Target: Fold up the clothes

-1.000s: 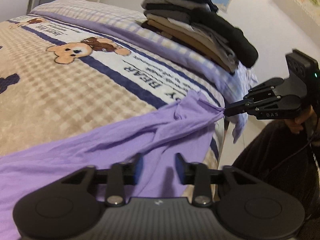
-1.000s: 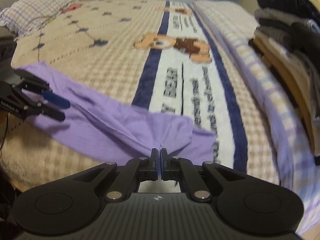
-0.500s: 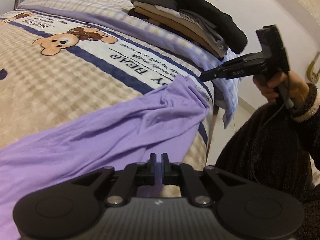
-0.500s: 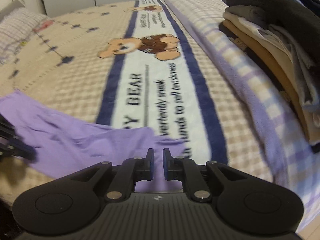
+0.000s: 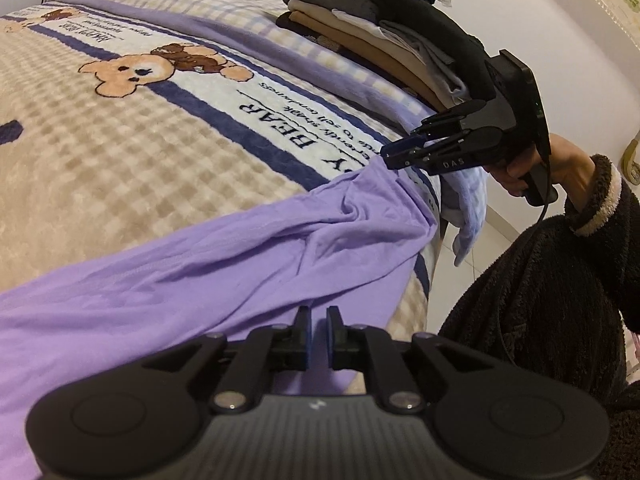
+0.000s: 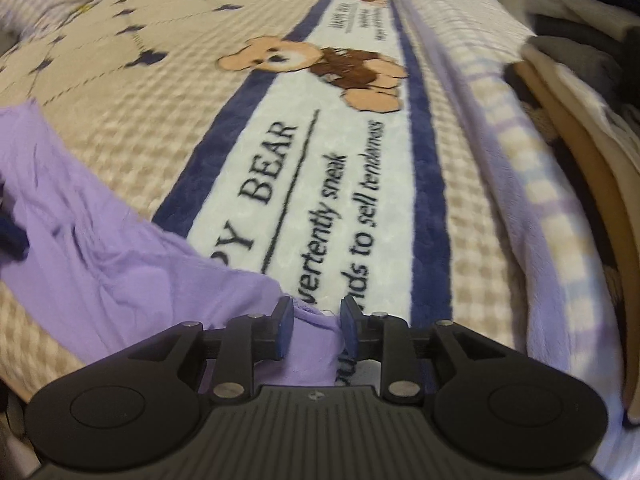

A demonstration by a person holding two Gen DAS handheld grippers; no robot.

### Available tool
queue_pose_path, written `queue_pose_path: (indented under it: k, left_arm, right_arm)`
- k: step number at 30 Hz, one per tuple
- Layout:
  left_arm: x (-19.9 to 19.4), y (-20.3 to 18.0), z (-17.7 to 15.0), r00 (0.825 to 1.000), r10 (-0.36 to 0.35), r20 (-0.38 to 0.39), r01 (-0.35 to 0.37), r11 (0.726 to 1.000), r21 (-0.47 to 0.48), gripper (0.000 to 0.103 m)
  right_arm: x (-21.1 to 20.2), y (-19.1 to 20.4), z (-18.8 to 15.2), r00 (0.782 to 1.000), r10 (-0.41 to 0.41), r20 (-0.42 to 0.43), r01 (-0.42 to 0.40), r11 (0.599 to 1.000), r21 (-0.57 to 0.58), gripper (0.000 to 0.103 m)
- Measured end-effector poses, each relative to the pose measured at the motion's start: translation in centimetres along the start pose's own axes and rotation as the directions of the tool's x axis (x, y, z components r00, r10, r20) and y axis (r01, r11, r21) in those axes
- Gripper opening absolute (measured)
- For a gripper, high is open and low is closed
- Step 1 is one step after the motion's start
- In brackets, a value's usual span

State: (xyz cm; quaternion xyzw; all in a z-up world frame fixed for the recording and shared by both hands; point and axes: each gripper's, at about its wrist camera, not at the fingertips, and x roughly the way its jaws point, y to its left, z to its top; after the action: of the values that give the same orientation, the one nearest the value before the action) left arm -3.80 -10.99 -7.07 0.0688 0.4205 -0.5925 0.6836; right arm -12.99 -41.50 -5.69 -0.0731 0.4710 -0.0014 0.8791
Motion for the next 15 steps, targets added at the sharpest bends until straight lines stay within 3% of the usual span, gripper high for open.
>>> queue_pose_path:
  k: [2, 6, 11, 15]
  left_arm:
    - [0.2, 0.2, 0.0, 1.000, -0.003, -0.003, 0.003, 1.000, -0.006, 0.008]
    - [0.3, 0.4, 0.1, 1.000, -0.014, -0.006, 0.014, 1.000, -0.016, 0.009]
    - [0.5, 0.6, 0.1, 1.000, -0.024, -0.005, 0.024, 0.999, -0.031, 0.010]
    - [-0.1, 0.6, 0.3, 1.000, -0.025, 0.009, 0.026, 0.999, -0.040, 0.014]
  right_arm:
    - [0.0, 0.1, -0.2, 0.999, 0.031, 0.011, -0.031, 0.999, -0.005, 0.004]
    - [-0.8, -0.3, -0.1, 0.995, -0.057, 0.078, 0.053, 0.998, 0.043, 0.004]
    - [0.7, -0.7, -0.3, 0.998, -0.055, 0.037, 0.052, 0.996, 0.073, 0.005]
    - [-0.3, -0.9, -0.1, 0.995, -0.065, 0.073, 0.056, 0.992, 0.116, 0.009]
